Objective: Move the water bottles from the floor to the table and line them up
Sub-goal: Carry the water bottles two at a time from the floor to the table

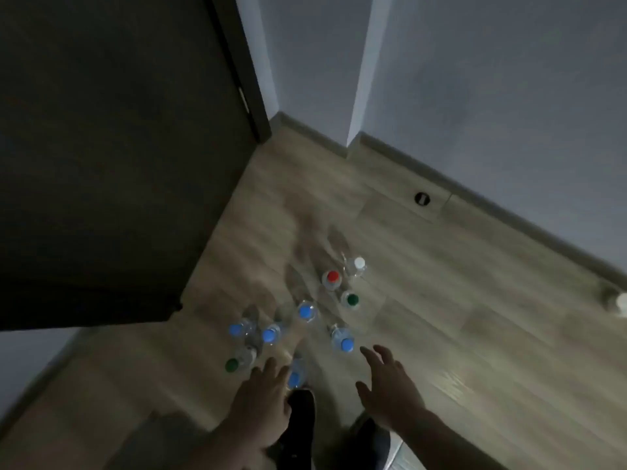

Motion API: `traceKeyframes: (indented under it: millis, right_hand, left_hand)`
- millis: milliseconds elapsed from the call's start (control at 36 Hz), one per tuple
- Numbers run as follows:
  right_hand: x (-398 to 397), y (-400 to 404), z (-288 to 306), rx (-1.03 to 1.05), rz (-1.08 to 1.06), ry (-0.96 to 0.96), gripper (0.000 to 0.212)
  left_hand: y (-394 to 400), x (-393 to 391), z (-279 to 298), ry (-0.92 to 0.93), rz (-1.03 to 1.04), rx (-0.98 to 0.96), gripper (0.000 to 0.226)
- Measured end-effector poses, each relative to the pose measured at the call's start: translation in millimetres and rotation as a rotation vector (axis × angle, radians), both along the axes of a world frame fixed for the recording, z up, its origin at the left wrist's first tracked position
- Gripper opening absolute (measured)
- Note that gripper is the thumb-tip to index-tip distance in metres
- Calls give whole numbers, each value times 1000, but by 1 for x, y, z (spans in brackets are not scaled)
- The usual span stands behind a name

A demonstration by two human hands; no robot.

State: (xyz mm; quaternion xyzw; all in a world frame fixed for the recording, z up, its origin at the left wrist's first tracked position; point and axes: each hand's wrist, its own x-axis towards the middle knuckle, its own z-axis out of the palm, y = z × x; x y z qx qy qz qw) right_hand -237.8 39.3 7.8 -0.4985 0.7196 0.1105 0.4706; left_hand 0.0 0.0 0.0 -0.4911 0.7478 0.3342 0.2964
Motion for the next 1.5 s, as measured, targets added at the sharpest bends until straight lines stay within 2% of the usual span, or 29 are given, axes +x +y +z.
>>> traceKeyframes:
  millis: [194, 306, 417, 528, 667, 778, 889, 1056, 1167, 1250, 1389, 1500]
  right_hand:
    - [15, -13, -116, 4, -39, 4, 65]
    - [21, -18, -168, -10, -35, -1, 63]
    - [26, -16, -205, -41, -94, 1, 51]
    - [26, -14, -220, -96, -178, 46, 28]
    - [17, -1, -208, -101, -221, 45, 22]
    - [6, 13, -158, -77, -226, 18, 21]
    - [-3, 30, -70, -84, -233, -19, 15]
    - [-20, 67, 95, -115, -311, -16, 9]
    - [-28, 96, 217, -195, -418, 2, 11]
    - [-30, 117, 296, -275, -482, 21, 10]
    - [-32, 149, 395, -400, -611, 50, 8]
    - [-38, 180, 443, -480, -709, 85, 13]
  left_hand:
    - [1, -13, -117, -69, 4, 97, 53]
    - [10, -16, -162, -66, 36, 90, 45]
    - [19, -19, -183, -18, 104, 81, 21]
    - [21, -21, -194, -1, 142, 20, 22]
    - [19, -20, -185, 33, 190, -15, 24]
    - [19, -21, -142, 109, 204, -44, 28]
    - [19, -25, -63, 177, 200, -76, 29]
    - [26, -36, 109, 283, 151, -117, 20]
    - [36, -53, 232, 372, 103, -119, 18]
    - [46, -63, 303, 457, 50, -117, 21]
    - [58, -80, 382, 563, -17, -118, 24]
    - [70, -97, 429, 703, -82, -148, 25]
